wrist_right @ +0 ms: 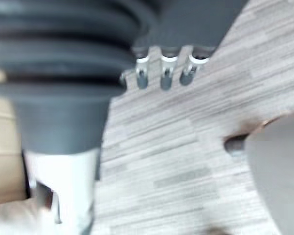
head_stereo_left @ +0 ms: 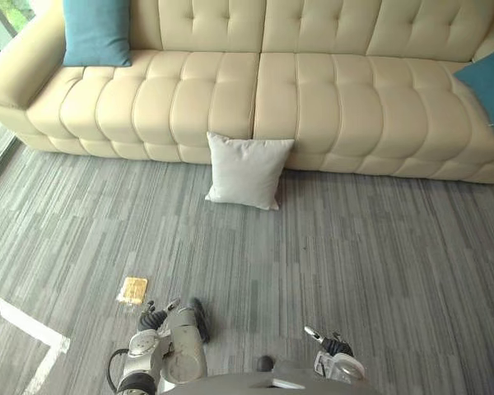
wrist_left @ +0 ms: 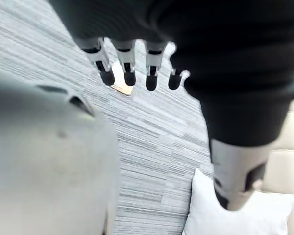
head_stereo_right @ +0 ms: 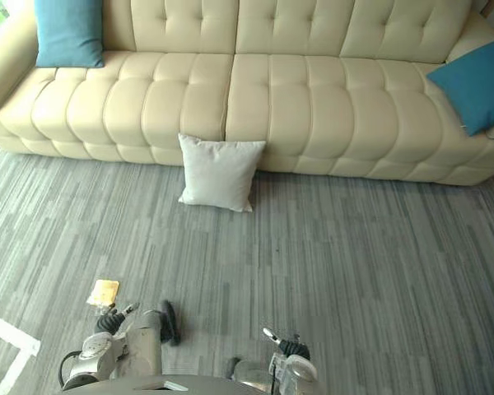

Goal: Pick up cushions and gather them together orderly.

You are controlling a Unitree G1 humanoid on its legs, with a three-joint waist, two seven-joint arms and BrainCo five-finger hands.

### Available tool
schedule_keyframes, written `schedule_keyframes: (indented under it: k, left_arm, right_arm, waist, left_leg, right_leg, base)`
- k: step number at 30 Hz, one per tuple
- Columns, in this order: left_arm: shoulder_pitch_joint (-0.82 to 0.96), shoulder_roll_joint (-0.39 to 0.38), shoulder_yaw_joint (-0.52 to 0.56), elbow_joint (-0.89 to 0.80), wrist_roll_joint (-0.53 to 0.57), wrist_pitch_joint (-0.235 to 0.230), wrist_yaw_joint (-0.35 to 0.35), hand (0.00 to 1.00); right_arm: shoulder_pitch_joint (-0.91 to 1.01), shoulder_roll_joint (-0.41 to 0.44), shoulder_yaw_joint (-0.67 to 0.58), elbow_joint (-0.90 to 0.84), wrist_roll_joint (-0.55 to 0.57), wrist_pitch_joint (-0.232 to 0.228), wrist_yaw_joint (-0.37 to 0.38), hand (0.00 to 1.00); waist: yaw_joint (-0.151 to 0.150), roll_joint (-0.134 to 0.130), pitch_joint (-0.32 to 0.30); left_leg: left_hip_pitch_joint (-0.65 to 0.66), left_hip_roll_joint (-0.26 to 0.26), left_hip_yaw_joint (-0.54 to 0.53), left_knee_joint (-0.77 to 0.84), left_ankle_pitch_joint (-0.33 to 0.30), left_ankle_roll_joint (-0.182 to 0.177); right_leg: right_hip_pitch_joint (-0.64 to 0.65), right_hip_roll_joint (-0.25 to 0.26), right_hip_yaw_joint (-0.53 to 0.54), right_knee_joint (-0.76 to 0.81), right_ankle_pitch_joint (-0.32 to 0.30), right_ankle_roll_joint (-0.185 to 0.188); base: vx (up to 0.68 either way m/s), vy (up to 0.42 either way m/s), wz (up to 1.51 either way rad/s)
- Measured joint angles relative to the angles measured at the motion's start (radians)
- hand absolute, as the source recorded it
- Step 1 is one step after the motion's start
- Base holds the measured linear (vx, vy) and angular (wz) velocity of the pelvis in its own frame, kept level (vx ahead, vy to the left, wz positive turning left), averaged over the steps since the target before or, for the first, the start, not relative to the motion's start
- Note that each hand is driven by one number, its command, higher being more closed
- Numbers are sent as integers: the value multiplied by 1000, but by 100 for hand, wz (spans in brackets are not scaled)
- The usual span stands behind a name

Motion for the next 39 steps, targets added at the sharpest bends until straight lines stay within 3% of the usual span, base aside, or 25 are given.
schedule_keyframes:
  k: [3,4,6,8,9,11,15,16,18,19,20,21,24,26,28,29,31,33,34,35,37,38,39]
  left_arm:
    - [-1,52,-11,36,-4,7,-1,0]
    - [-3,57,-15,46,-4,8,-1,0]
    - [-7,74,-66,83,-4,24,0,0]
    - [-6,78,-87,102,-7,29,1,0]
    - [-3,76,-93,108,-10,29,2,0]
    - [-5,73,-87,106,-18,30,1,0]
    - [17,61,-51,108,-25,30,4,0]
    - [17,53,-39,108,-24,30,4,0]
    - [13,46,-41,109,-23,30,3,0]
    - [12,42,-41,113,-21,29,1,0]
    - [5,26,-44,137,-14,30,-2,0]
    - [-1,8,-51,143,-6,29,-8,0]
    - [-2,-13,-53,141,7,26,-21,0]
    - [-5,-21,-53,132,18,26,-25,0]
    - [-6,-39,-38,84,25,27,-28,0]
    - [-4,-44,-25,66,24,27,-28,0]
    - [-4,-47,-4,55,22,27,-28,0]
    - [1,-48,1,25,13,27,-26,0]
    - [-1,-47,1,23,13,27,-26,0]
    - [-2,-45,1,13,13,27,-25,0]
    - [-3,-43,-1,6,14,26,-24,0]
    - [-2,-45,-3,7,15,25,-23,0]
    - [2,-57,-7,11,14,25,-23,0]
  right_arm:
    - [10,38,-5,40,-2,2,2,0]
    - [10,41,-12,41,-2,2,3,0]
    - [8,38,-19,42,-5,1,9,0]
    - [7,31,-18,41,-11,0,13,0]
    - [8,27,-18,36,-14,0,22,0]
    - [8,24,-19,30,-18,0,27,0]
    - [0,20,-21,19,-16,-7,29,0]
    - [-5,18,-21,18,-16,-7,29,0]
    - [-16,18,-23,18,-16,-7,29,0]
    - [-13,18,-27,17,-14,-6,30,0]
    - [-21,2,-33,12,-19,-5,30,0]
    - [-23,-9,-44,8,-23,-5,29,0]
    - [-22,-12,-64,-8,-22,0,30,0]
    - [-21,-12,-56,-9,-21,2,30,0]
    - [-14,-18,-42,-9,-22,4,30,0]
    - [-13,-20,-40,-9,-22,4,30,0]
    - [-12,-21,-40,-6,-22,4,29,0]
    - [-7,-21,-40,-3,-21,6,28,0]
    - [-5,-21,-40,-3,-21,8,28,0]
    - [-3,-19,-42,-4,-21,15,28,0]
    - [7,-15,-42,-5,-21,20,27,0]
    - [14,-19,-42,-10,-21,21,27,0]
    - [19,-26,-41,-12,-22,21,27,0]
  waist:
    - [-9,-86,-63]
    - [-9,-90,-66]
    - [-32,-79,-58]
    - [-35,-73,-55]
    - [-37,-70,-55]
    - [-37,-67,-54]
    - [-56,-61,-51]
    - [-59,-56,-53]
    - [-63,-52,-52]
    - [-70,-48,-49]
    - [-68,-13,-41]
    - [-58,13,-42]
    - [-65,42,-43]
    - [-82,45,-41]
    - [-73,55,-36]
    - [-62,58,-36]
    - [-58,61,-34]
    - [-46,51,-28]
    - [-44,49,-26]
    - [-35,46,-24]
    - [-28,32,-16]
    - [-27,38,-19]
    - [-26,56,-30]
  left_leg:
    - [18,-55,57,74,-93,48]
    - [33,-64,59,83,-110,58]
    - [129,-91,56,54,-147,77]
    - [205,-96,58,27,-164,82]
    - [277,-98,56,-18,-173,77]
    - [338,-99,56,-67,-199,65]
    - [454,-93,53,-128,-240,36]
    - [486,-86,51,-147,-250,19]
    - [533,-79,33,-187,-269,-14]
    - [565,-84,9,-213,-281,-34]
    - [616,-79,-49,-259,-285,-35]
    - [621,-84,-85,-264,-259,-34]
    - [636,-78,-97,-250,-224,-41]
    - [582,-38,-153,-71,-221,-53]
    - [406,13,-225,344,-179,-150]
    - [358,28,-221,476,-169,-167]
    - [281,60,-181,603,-170,-157]
    - [203,90,-108,601,-204,-93]
    - [191,92,-100,587,-213,-80]
    - [173,97,-77,535,-234,-55]
    - [159,94,-43,370,-243,-52]
    - [161,95,-30,186,-192,-23]
    - [162,94,-42,112,-129,-71]
  right_leg:
    - [-61,-82,59,161,15,2]
    - [-87,-92,69,233,29,5]
    - [-167,-110,92,521,119,72]
    - [-242,-110,97,732,129,96]
    - [-324,-112,59,875,129,85]
    - [-403,-111,24,928,115,56]
    - [-509,-76,-71,760,48,14]
    - [-529,-58,-115,620,50,5]
    - [-542,-38,-155,332,126,-1]
    - [-528,-39,-158,254,240,-14]
    - [-492,-13,-183,263,261,-39]
    - [-499,-8,-187,298,218,-50]
    - [-492,-8,-219,384,124,-89]
    - [-425,8,-247,370,72,-85]
    - [-340,36,-268,310,60,-92]
    - [-312,46,-264,297,55,-99]
    - [-256,63,-244,266,50,-100]
    - [-198,58,-203,220,54,-90]
    - [-185,55,-196,210,56,-87]
    - [-163,37,-184,197,60,-76]
    - [-127,-9,-173,200,64,-54]
    - [-114,-33,-160,217,49,-9]
    - [-119,-26,-152,229,30,27]
  base:
    - [552,380,-34]
    - [610,395,-4]
    - [440,267,13]
    - [326,118,5]
    - [288,60,-1]
    - [255,9,-7]
    - [250,-117,0]
    - [285,-200,14]
    - [420,-255,32]
    - [580,-283,49]
    - [580,-236,43]
    - [468,-159,29]
    - [403,-140,19]
    - [452,-186,44]
    - [394,-87,18]
    - [327,13,-33]
    - [262,60,-39]
    - [298,141,-46]
    - [272,187,-37]
    - [220,202,-23]
    - [277,313,-14]
    - [221,346,-3]
    - [198,335,-9]
